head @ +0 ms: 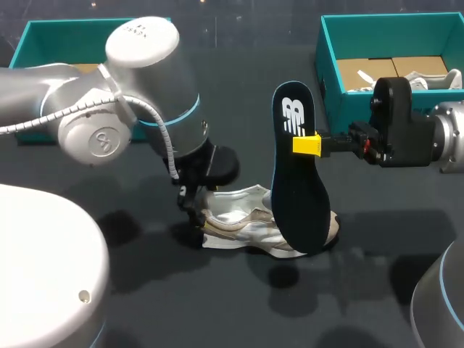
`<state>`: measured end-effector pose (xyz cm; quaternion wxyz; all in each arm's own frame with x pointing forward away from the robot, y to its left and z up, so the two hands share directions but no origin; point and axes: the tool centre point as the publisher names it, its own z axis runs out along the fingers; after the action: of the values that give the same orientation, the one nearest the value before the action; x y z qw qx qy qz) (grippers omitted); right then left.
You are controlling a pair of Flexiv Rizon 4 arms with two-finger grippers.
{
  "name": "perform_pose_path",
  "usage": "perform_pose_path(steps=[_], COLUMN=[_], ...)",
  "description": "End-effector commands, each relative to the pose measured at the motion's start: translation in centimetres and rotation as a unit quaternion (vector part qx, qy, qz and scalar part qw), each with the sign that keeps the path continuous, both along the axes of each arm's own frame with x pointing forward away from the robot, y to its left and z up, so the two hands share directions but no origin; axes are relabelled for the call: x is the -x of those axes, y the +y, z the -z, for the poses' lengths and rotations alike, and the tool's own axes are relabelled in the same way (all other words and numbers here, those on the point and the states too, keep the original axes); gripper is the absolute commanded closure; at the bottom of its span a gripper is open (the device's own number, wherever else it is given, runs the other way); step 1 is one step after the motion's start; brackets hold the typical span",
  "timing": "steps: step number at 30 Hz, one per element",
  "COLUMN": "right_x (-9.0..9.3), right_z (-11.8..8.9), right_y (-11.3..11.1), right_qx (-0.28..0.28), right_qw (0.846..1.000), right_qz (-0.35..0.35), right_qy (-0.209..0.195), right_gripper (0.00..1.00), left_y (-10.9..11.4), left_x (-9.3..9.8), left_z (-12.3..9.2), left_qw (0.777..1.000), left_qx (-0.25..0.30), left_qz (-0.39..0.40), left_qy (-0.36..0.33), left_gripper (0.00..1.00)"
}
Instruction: Take the shoe out of the shoebox, open the shoe tongue, remove and reinsert the insole, then place the shoe into the shoebox
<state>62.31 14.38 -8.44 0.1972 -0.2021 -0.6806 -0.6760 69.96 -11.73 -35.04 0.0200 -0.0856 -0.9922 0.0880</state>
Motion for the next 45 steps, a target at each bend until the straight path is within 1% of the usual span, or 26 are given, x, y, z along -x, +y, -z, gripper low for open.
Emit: perform_pose_path(steps=[1, 3, 9, 15, 21, 24, 28, 30, 32, 35, 37, 39, 42, 45], right_x=[0.2, 0.2, 0.2, 0.2, 0.2, 0.2, 0.2, 0.2, 0.2, 0.2, 0.2, 0.2, 0.2, 0.2], right_z=[0.0, 0.0, 0.0, 0.0, 0.0, 0.0, 0.0, 0.0, 0.0, 0.0, 0.0, 0.0, 0.0, 0.0], right_y=[0.1, 0.1, 0.1, 0.1, 0.1, 0.1, 0.1, 0.1, 0.1, 0.1, 0.1, 0.1, 0.1, 0.1], right_qx=[0.001, 0.001, 0.001, 0.001, 0.001, 0.001, 0.001, 0.001, 0.001, 0.001, 0.001, 0.001, 0.001, 0.001], right_qw=[1.000, 1.000, 1.000, 1.000, 1.000, 1.000, 1.000, 1.000, 1.000, 1.000, 1.000, 1.000, 1.000, 1.000], right_qz=[0.002, 0.002, 0.002, 0.002, 0.002, 0.002, 0.002, 0.002, 0.002, 0.002, 0.002, 0.002, 0.002, 0.002], right_qy=[0.001, 0.001, 0.001, 0.001, 0.001, 0.001, 0.001, 0.001, 0.001, 0.001, 0.001, 0.001, 0.001, 0.001], right_gripper=[1.00, 1.00, 1.00, 1.00, 1.00, 1.00, 1.00, 1.00, 1.00, 1.00, 1.00, 1.00, 1.00, 1.00], left_y=[-0.9, -0.9, -1.4, -2.7, -4.3, -5.0, -6.1, -6.5, -7.0, -7.8, -8.2, -8.6, -9.0, -9.3], left_x=[-0.5, -0.4, -0.6, -1.6, -2.6, -3.0, -3.5, -3.8, -4.1, -4.4, -4.5, -4.6, -4.6, -4.5], left_z=[0.5, 0.5, -1.4, -2.7, -3.0, -2.7, -1.9, -1.3, -0.7, 0.2, 0.7, 1.1, 1.7, 2.4], left_qw=[1.000, 1.000, 1.000, 1.000, 1.000, 1.000, 1.000, 1.000, 1.000, 1.000, 0.999, 0.999, 0.999, 0.999], left_qx=[-0.017, -0.019, -0.017, -0.014, -0.013, -0.012, -0.012, -0.011, -0.012, -0.017, -0.021, -0.023, -0.025, -0.028], left_qz=[0.000, -0.001, 0.003, 0.001, 0.002, 0.002, -0.001, -0.007, -0.010, -0.015, -0.018, -0.019, -0.019, -0.020], left_qy=[0.003, 0.004, 0.004, 0.001, -0.009, -0.011, -0.018, -0.017, -0.014, -0.014, -0.018, -0.017, -0.016, -0.014], left_gripper=[0.00, 0.00, 0.00, 0.00, 0.00, 0.00, 0.05, 0.04, 0.05, 0.13, 0.16, 0.25, 0.32, 0.34])
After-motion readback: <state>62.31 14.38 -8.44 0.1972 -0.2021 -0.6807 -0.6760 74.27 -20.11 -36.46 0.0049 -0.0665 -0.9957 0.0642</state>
